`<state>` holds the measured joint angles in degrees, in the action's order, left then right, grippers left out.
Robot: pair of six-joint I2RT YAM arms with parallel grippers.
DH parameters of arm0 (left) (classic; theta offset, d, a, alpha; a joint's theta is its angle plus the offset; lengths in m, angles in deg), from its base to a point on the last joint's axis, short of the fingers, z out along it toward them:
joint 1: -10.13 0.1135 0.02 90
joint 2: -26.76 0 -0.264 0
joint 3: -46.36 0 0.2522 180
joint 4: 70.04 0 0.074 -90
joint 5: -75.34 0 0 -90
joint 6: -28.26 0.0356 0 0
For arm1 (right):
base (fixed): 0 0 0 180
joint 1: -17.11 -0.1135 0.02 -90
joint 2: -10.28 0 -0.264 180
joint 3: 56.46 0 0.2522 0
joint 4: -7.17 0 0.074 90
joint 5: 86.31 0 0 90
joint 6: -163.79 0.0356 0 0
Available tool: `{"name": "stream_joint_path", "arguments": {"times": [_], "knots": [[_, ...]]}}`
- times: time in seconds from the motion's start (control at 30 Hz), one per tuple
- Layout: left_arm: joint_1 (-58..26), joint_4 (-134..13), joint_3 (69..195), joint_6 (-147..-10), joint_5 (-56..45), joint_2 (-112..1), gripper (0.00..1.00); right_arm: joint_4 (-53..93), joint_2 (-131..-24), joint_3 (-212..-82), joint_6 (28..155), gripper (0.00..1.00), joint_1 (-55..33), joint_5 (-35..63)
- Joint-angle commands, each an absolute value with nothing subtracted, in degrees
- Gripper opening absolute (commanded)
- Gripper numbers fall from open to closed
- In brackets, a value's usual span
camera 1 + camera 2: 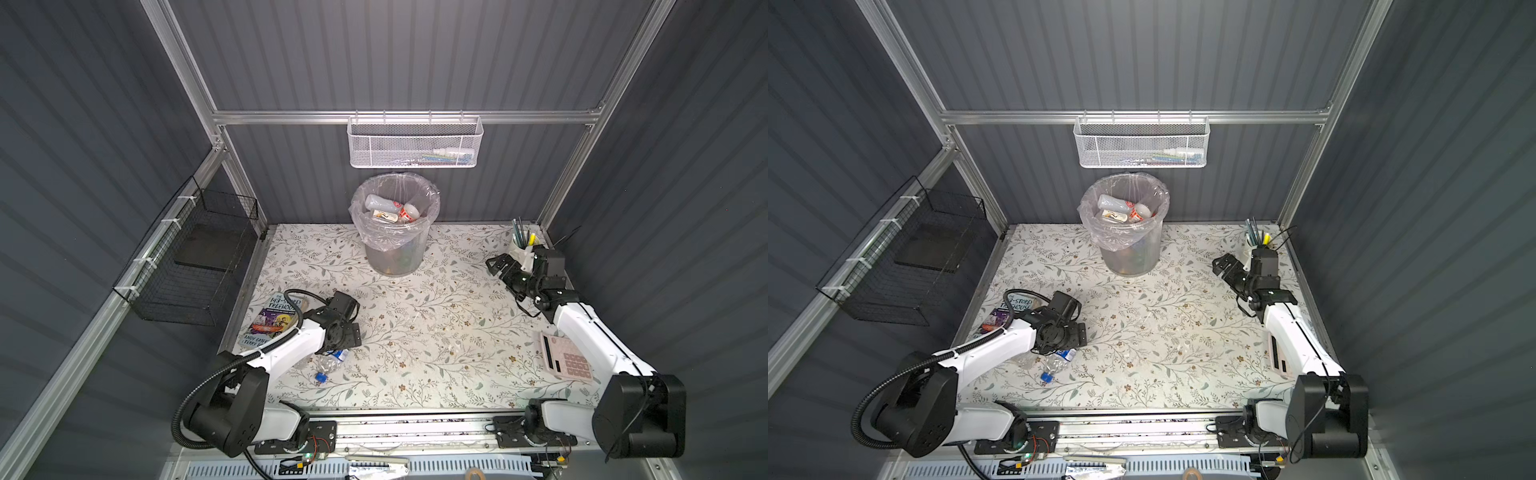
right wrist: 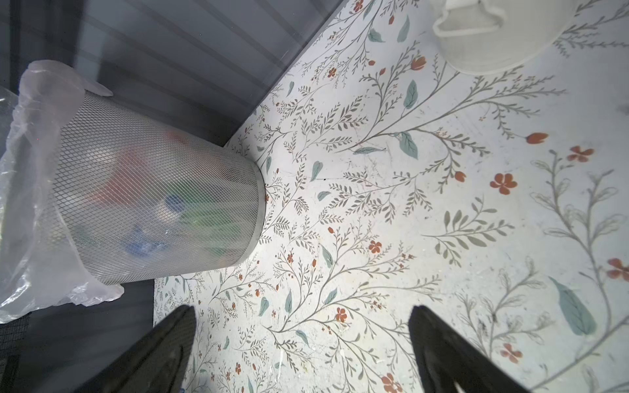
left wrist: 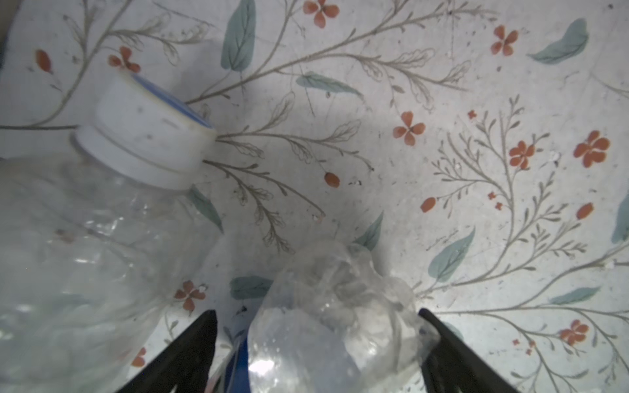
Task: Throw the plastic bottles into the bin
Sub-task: 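Lower the left gripper onto the crushed clear bottle and grasp it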
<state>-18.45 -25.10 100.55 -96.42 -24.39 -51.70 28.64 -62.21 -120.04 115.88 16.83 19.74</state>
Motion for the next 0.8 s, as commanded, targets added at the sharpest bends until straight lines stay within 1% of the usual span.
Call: {"name": "stream_joint_path", "arguments": {"times": [0.0, 0.13, 0.23, 0.43, 0.6, 0.77], "knots": [[-18.61, -26.5, 98.95, -95.74, -21.66, -52.86, 0.89, 28.51, -61.2, -119.11, 116.25, 0.99, 16.73, 18.96], [-18.61, -27.61, 98.24, -96.0, -20.66, -53.22, 0.83, 28.37, -61.24, -118.67, 116.33, 0.99, 16.75, 18.97], [-18.61, -28.44, 98.1, -96.02, -20.04, -53.21, 0.76, 28.31, -61.13, -118.34, 116.42, 0.99, 16.79, 18.94], [-18.61, -29.93, 99.14, -96.74, -20.01, -51.4, 0.55, 28.23, -60.72, -118.03, 116.47, 0.99, 17.11, 18.87], [-18.61, -31.76, 100.05, -98.07, -20.87, -47.1, 0.51, 28.14, -60.21, -117.61, 116.42, 0.99, 17.65, 18.7], [-18.61, -32.66, 103.95, -98.06, -24.89, -41.55, 0.48, 28.14, -59.72, -117.25, 116.25, 0.99, 18.46, 18.77]]}}
